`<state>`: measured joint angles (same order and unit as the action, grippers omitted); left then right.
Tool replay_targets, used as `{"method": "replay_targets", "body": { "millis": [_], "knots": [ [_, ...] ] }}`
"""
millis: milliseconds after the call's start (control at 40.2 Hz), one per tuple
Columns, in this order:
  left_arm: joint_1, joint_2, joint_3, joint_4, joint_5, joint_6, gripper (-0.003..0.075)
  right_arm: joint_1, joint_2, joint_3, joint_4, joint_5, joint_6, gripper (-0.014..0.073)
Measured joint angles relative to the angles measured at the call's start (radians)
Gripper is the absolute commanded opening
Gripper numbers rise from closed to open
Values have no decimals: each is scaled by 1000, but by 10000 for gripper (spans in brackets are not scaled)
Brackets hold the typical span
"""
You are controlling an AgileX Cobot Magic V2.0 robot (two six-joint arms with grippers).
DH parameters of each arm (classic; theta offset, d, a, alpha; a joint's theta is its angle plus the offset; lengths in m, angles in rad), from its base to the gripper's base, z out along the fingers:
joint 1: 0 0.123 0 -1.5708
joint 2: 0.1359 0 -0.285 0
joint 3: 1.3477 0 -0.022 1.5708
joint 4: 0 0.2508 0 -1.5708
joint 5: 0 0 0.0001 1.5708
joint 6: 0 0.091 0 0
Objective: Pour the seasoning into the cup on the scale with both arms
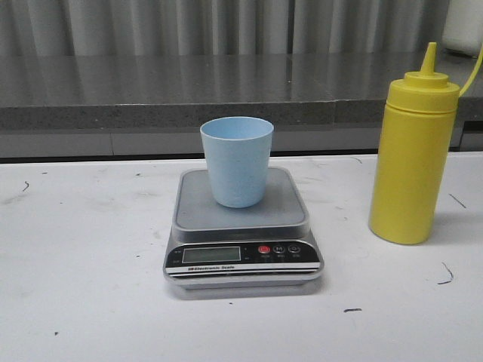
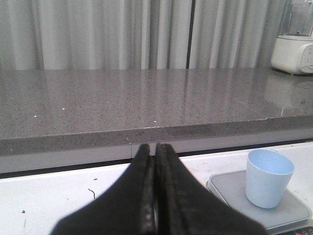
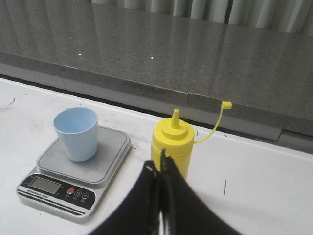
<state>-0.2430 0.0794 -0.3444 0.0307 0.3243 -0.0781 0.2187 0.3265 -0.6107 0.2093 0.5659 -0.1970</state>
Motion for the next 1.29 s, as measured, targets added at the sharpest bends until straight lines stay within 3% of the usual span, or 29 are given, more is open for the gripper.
{"method": "replay_targets", "body": {
  "millis": [870,1293],
  "knots": [
    [7,0,0,-13,0,0,-20,0,0,0,0,0,0,-71],
    [232,-85,200,-84,-93,0,-20,0,0,0,-2,5,0,-71]
  ]
}}
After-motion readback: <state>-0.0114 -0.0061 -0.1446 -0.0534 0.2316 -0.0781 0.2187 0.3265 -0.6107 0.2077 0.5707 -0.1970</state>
